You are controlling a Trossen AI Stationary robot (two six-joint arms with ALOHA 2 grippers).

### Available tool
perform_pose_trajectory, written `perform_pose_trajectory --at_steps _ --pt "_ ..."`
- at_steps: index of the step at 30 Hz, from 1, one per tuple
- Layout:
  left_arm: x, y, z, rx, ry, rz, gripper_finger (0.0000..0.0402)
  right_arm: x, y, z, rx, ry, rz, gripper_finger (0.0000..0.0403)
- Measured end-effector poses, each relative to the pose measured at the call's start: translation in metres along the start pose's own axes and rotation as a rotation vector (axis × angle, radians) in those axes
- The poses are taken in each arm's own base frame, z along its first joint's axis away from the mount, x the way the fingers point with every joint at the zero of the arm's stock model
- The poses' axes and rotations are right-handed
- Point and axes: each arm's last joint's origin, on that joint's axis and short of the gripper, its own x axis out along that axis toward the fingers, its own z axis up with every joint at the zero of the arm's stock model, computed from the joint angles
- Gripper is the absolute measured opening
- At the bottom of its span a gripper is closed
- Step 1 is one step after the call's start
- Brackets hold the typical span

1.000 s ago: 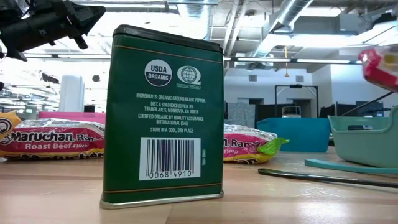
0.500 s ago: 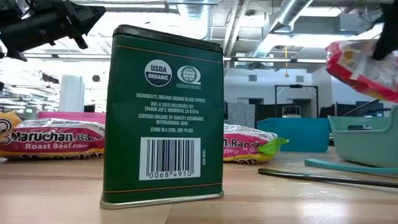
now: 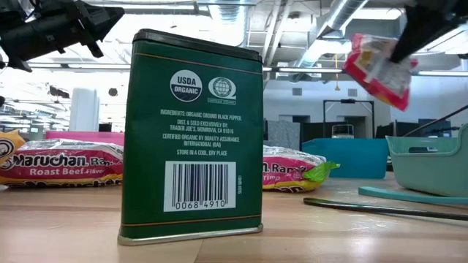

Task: Pick & Place Food Item
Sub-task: Put the orange noodle pack into the red bin

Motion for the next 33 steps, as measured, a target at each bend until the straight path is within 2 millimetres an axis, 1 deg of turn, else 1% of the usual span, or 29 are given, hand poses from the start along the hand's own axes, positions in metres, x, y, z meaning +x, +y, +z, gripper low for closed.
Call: perform_pose_trajectory --at_steps 9,19,21,25,33 --pt "0.0 0.0 0.0 -0.003 0.0 0.0 0.0 0.017 -0.001 0.018 0.058 -0.143 -0.058 0.0" --pt "0.0 0.0 0.0 -0.004 0.001 0.0 0.0 0.042 -0.008 0.038 0.131 -0.153 -0.169 0.0" --pt "0.0 0.0 0.0 -0.003 0.001 0.0 0.0 0.046 -0.008 0.041 0.123 -0.156 -0.183 0.0" --pt "0.0 0.0 -0.001 -0.006 0.009 0.002 0.0 0.056 -0.003 0.048 0.091 -0.158 -0.174 0.0" --pt "0.0 0.0 -0.002 -0.009 0.022 0.005 0.0 0.069 0.021 0.068 -0.015 -0.184 -0.065 0.0"
